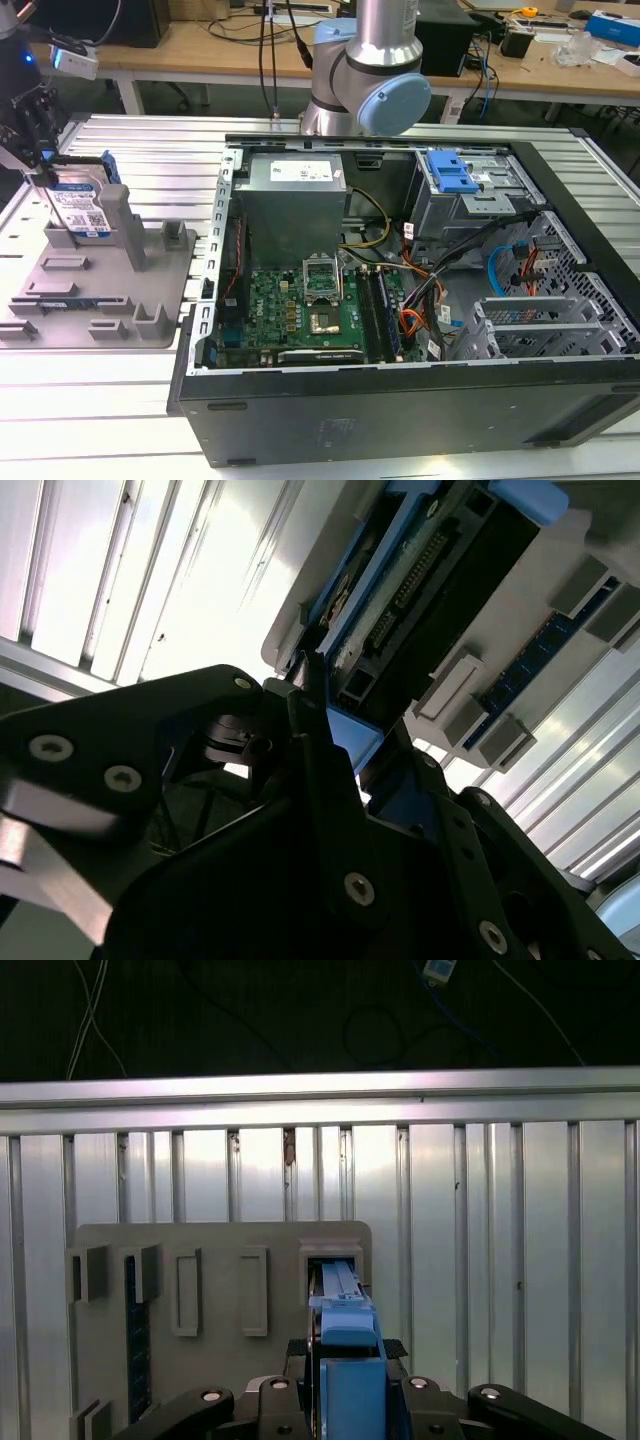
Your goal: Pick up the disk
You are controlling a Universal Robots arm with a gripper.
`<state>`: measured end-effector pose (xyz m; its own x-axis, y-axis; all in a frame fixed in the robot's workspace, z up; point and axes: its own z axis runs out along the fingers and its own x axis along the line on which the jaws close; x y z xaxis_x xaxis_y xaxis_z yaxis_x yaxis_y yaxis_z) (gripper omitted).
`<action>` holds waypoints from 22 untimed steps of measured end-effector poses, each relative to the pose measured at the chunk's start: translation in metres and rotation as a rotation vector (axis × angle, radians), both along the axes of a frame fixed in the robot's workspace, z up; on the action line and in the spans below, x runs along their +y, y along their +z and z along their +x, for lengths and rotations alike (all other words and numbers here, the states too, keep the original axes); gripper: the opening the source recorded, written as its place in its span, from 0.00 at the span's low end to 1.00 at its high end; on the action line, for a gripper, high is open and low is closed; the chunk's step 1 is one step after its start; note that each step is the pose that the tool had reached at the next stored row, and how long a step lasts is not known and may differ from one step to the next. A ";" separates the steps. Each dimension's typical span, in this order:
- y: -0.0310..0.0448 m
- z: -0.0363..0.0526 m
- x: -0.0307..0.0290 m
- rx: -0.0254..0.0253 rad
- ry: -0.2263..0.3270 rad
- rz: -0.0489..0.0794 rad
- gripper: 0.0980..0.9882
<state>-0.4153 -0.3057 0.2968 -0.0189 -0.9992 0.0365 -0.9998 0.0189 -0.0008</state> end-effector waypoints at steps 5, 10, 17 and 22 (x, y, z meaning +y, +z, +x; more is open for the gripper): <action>0.0135 0.0000 -0.0008 -0.0004 0.000 0.000 0.30; 0.0464 0.0000 -0.0011 -0.0001 0.000 0.001 0.30; 0.0975 0.0000 -0.0018 0.0000 0.000 0.001 0.30; 0.1241 0.0000 -0.0025 -0.0002 0.000 0.001 0.30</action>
<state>-0.4153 -0.3082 0.4210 -0.0189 -0.9992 0.0356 -0.9998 0.0189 -0.0009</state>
